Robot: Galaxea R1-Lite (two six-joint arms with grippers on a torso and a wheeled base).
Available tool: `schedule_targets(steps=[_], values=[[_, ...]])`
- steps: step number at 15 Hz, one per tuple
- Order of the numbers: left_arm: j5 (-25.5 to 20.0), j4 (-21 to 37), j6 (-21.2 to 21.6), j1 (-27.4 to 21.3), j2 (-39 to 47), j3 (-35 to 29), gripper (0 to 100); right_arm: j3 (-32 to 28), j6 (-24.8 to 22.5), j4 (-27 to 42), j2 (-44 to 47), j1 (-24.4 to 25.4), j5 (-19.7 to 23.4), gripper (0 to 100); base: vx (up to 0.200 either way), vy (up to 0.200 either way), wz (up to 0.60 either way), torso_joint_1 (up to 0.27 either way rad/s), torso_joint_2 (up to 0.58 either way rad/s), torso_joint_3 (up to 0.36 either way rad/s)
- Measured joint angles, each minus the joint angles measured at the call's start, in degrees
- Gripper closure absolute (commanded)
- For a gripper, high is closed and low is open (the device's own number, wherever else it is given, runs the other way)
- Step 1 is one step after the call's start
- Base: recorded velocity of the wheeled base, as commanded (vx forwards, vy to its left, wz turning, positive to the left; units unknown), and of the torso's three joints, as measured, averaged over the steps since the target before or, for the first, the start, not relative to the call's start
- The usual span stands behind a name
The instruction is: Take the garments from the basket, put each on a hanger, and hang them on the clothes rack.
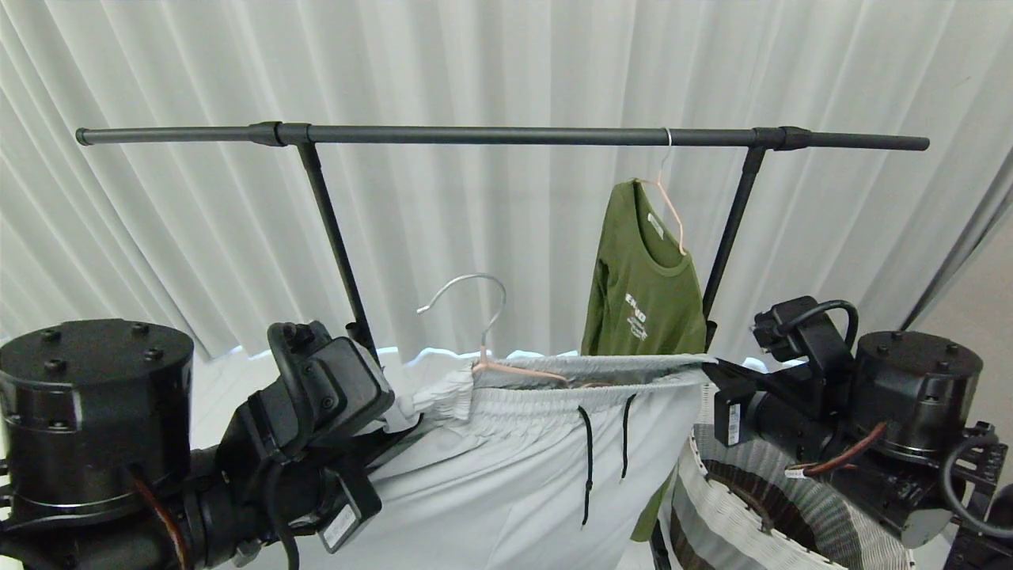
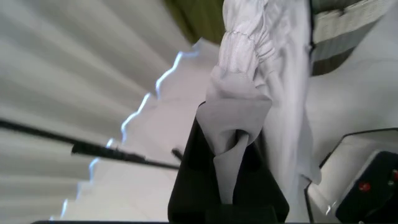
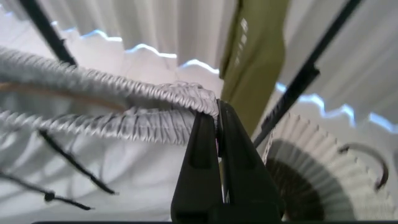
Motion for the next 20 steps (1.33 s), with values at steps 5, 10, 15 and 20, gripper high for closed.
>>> schedule_targets(steps=[5, 10, 15, 20], values=[[3.5, -5.8, -4.2, 0.0, 1.0, -0.9, 100, 4.2, -5.3, 3.5, -6.5, 6.6, 1.1, 0, 0.0, 0.0, 0.0, 0.0, 0.0, 0.0], [2.0, -9.6, -6.5, -2.5, 0.8, -0.4, 100, 7.0, -5.9, 10.8, -13.8, 17.7, 1.2, 0, 0.0, 0.0, 0.0, 0.0, 0.0, 0.0], [-7.5, -12.2, -6.0, -3.3, 0.8, 1.0, 100, 4.7, -10.1, 19.0, -17.6, 13.1, 7.6, 0, 0.0, 0.0, 0.0, 0.0, 0.0, 0.0], [-17.2, -15.4, -5.9, -3.3, 1.2, 1.4, 100, -5.2, -16.4, 39.3, -23.2, 3.6, 23.1, 0, 0.0, 0.0, 0.0, 0.0, 0.0, 0.0]])
